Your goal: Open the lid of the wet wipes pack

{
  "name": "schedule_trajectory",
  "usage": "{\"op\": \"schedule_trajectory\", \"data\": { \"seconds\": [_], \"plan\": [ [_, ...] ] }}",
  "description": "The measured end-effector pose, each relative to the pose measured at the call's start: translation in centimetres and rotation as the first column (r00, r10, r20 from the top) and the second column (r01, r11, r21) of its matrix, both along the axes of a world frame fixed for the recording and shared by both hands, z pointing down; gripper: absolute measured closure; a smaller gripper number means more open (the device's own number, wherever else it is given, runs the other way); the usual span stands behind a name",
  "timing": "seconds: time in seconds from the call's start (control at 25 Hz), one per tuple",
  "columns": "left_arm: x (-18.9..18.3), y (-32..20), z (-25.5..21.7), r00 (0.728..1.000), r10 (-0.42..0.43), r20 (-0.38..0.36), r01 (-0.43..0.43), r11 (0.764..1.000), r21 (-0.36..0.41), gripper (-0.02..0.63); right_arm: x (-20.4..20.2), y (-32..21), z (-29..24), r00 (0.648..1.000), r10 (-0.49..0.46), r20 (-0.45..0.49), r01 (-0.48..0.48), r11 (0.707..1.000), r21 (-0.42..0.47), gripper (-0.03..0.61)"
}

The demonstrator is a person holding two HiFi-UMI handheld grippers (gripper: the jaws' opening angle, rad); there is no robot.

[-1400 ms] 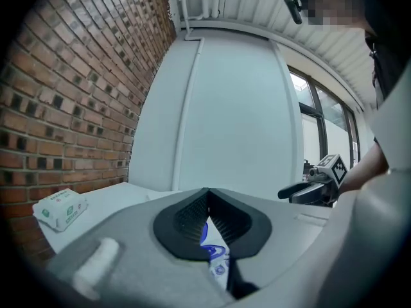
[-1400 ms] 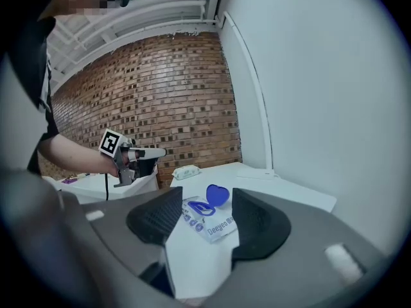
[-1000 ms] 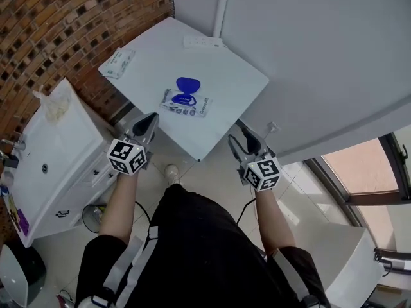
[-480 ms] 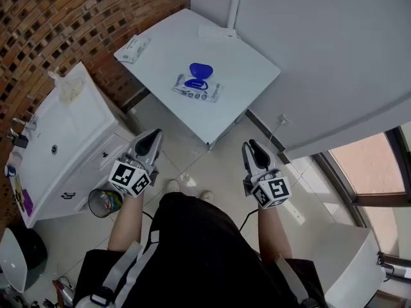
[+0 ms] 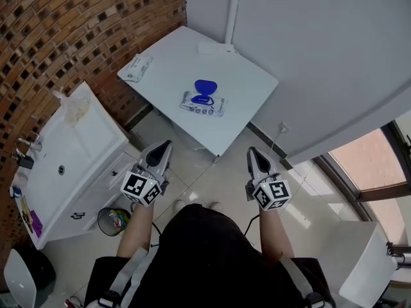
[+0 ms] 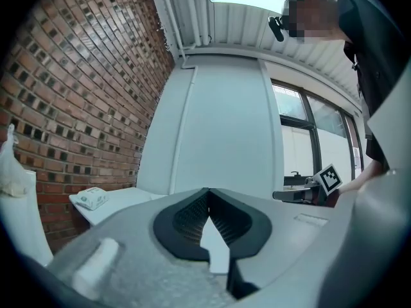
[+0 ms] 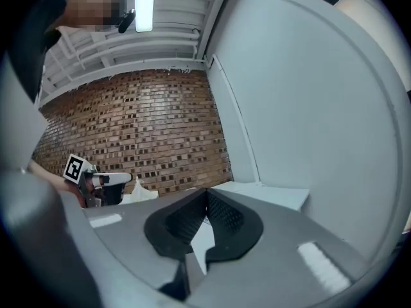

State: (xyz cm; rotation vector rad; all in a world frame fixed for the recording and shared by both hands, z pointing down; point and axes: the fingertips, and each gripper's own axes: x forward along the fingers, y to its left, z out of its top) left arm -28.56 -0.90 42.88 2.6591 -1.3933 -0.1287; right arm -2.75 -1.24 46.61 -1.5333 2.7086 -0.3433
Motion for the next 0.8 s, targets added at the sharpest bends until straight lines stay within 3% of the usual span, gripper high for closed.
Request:
{"op": "schedule_trajectory", "data": {
  "seconds": [0.16,0.48,0.8],
  "plan": [
    [-1.6,-0.5,0.3,0.999,-0.035,-0.024,0.035,0.999,-0.006,0.611,-1.3,-0.1,-0.2,1.0,-0.005,-0.011,0.005,1.0,0.002,0.572],
    [-2.3,-0.9,0.9,1.0,0.003,0.019,-0.003,1.0,-0.014,0.611,-2.4,-1.2,-1.0,1.0,0.017,-0.016,-0.017,0.999,0.042,0.574],
    [-3.0,-1.9,-0.6,1.0,-0.002,0.005,0.002,1.0,0.03,0.611,-2.8,-1.9,-1.7,1.0,0.011,-0.027,-0.009,0.998,0.061,0.574]
  ]
}}
